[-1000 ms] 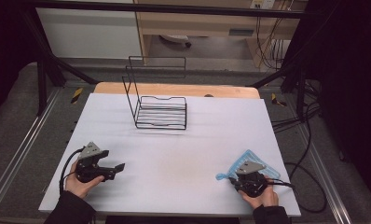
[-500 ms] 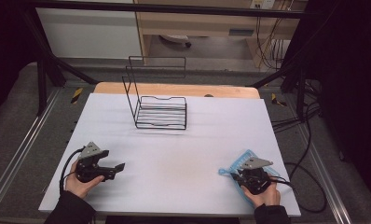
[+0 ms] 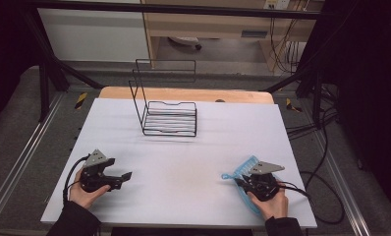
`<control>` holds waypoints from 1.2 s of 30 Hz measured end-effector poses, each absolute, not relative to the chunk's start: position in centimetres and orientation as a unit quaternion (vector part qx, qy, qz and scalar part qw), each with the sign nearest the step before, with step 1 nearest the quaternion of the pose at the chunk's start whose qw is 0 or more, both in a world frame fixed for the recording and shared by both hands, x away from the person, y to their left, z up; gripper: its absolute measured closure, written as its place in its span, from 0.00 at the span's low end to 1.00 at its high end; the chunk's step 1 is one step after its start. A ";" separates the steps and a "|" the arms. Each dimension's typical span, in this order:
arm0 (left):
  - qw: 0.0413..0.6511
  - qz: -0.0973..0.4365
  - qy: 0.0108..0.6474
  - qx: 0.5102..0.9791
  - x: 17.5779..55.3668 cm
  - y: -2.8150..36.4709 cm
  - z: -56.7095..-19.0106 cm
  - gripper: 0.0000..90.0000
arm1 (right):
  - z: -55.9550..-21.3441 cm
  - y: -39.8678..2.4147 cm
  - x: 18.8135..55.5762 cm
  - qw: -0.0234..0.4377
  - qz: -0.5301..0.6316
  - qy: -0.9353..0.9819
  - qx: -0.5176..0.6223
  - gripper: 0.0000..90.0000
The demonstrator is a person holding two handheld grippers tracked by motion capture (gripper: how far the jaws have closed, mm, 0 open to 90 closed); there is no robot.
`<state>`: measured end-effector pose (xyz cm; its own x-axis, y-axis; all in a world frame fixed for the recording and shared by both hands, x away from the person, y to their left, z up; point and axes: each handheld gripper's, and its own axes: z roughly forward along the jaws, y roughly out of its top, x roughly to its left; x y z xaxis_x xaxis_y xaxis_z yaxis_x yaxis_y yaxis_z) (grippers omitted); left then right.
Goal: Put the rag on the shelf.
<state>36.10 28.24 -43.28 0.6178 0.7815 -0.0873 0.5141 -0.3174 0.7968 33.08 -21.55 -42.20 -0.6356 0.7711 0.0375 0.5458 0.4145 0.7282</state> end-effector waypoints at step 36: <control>0.418 0.162 0.409 0.795 36.1 28.3 -43.3 0.12 | -42.0 -11.4 35.3 0.114 0.404 0.855 0.305 0.87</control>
<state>36.15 28.33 -43.28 0.6132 0.7854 -0.0840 0.5149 -0.3168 0.7966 35.32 -11.36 -42.04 -0.7879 0.6137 0.0517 0.4296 0.4876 0.7601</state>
